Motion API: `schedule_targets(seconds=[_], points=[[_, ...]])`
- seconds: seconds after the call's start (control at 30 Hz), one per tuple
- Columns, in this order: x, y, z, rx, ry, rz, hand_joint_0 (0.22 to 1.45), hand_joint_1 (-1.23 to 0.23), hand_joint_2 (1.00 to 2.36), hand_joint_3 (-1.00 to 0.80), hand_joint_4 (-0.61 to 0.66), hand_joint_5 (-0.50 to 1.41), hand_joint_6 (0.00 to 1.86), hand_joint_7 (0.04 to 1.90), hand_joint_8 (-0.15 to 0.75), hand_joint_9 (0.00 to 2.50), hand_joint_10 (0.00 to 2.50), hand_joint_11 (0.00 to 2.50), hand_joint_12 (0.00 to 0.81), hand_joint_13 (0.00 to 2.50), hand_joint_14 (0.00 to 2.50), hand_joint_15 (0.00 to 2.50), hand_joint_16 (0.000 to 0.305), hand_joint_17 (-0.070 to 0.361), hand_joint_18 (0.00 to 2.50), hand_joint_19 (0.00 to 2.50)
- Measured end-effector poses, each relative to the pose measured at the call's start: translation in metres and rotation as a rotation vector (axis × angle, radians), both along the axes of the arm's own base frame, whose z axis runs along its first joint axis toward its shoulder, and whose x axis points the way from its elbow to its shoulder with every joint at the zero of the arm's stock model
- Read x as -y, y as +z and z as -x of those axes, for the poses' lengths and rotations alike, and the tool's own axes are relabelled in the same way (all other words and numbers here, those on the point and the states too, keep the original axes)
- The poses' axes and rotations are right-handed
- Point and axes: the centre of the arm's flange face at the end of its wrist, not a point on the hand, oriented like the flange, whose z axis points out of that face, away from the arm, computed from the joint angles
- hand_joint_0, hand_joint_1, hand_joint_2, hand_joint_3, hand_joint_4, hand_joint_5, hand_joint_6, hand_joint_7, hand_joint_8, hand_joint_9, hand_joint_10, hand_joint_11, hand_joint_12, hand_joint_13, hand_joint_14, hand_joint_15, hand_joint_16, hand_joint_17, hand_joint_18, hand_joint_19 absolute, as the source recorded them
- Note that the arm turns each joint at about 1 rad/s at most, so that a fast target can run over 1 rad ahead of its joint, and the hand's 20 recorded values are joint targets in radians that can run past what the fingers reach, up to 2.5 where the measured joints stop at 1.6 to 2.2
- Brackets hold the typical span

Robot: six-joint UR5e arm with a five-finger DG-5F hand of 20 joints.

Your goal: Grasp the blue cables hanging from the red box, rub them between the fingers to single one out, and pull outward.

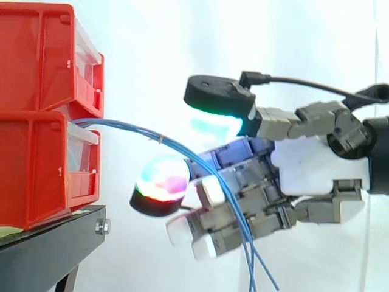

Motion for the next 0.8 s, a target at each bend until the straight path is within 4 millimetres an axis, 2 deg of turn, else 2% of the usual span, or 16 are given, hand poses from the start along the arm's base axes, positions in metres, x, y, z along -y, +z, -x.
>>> schedule_targets(seconds=[0.17, 0.43, 0.5, 0.6, 0.8], points=[[-0.001, 0.016, -0.007, 0.028, -0.006, -0.004, 0.62, -0.78, 1.01, -0.43, 0.24, -0.09, 0.5, 1.11, 0.263, 1.14, 0.02, 0.72, 0.362, 0.79, 0.02, 0.42, 0.051, 0.115, 0.65, 0.45], [-0.003, 0.019, -0.008, 0.029, -0.017, -0.003, 0.64, -0.81, 1.01, -0.36, 0.16, -0.08, 0.5, 1.29, 0.265, 1.14, 0.02, 0.73, 0.361, 0.79, 0.02, 0.43, 0.052, 0.116, 0.66, 0.47], [-0.003, 0.019, -0.007, 0.028, -0.022, -0.002, 0.64, -0.82, 1.01, -0.33, 0.12, -0.09, 0.54, 1.26, 0.263, 1.13, 0.02, 0.75, 0.364, 0.79, 0.02, 0.43, 0.052, 0.117, 0.66, 0.46], [-0.004, 0.018, -0.007, 0.022, -0.025, -0.001, 0.63, -0.83, 1.02, -0.23, 0.11, -0.15, 0.76, 0.89, 0.263, 1.12, 0.02, 0.8, 0.366, 0.8, 0.02, 0.44, 0.052, 0.118, 0.67, 0.47], [-0.008, 0.013, -0.002, -0.027, -0.017, 0.009, 0.62, -0.82, 1.02, -0.03, 0.03, -0.17, 0.87, 0.76, 0.284, 1.12, 0.02, 0.84, 0.384, 0.81, 0.02, 0.44, 0.056, 0.125, 0.7, 0.46]])
